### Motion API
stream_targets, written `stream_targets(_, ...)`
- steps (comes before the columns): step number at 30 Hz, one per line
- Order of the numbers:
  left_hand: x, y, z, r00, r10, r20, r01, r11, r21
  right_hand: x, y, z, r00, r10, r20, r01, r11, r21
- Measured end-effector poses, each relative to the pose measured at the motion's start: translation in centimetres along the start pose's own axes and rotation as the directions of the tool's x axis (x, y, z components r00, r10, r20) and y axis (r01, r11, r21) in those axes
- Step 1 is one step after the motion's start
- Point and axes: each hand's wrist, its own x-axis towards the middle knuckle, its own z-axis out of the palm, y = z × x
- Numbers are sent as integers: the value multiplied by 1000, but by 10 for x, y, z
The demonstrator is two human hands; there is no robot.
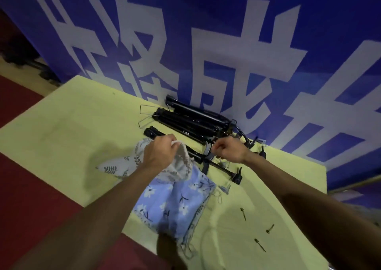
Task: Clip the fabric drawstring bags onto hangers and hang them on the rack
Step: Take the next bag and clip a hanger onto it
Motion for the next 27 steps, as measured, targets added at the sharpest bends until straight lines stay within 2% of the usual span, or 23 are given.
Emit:
stream_targets(3, -2, -17, 24, 1000, -27, -16, 25, 995, -99, 19, 16, 20, 989, 60, 133, -45, 992, -118)
stream_targets(5, 1, -26, 34, 999, -36, -2, 35, 994, -103, 37, 21, 34, 979, 91, 180, -60, 984, -168)
stream_targets(10, 6, -41, 48, 994, -104, 22, 107, 975, -197, 84, 27, 70, 987, 92, 129, -61, 973, -222)
stream_targets(13, 11, -49, 54, 991, -127, 44, 134, 949, -286, 105, 28, 88, 985, 59, 161, -12, 961, -277)
stream_targets(17, 13, -50, 56, 994, -108, 6, 103, 932, -348, 122, 34, 104, 993, -8, 116, 71, 832, -551)
stream_targets(19, 14, -52, 54, 992, -123, 6, 117, 925, -362, 128, 35, 109, 995, -31, 93, 82, 783, -617)
stream_targets(21, 14, -52, 52, 989, -149, 25, 147, 914, -378, 130, 36, 111, 995, -46, 89, 92, 773, -627)
stream_targets(27, 17, -46, 52, 966, -224, 131, 258, 871, -419, 110, 21, 82, 989, -108, 102, 145, 845, -515)
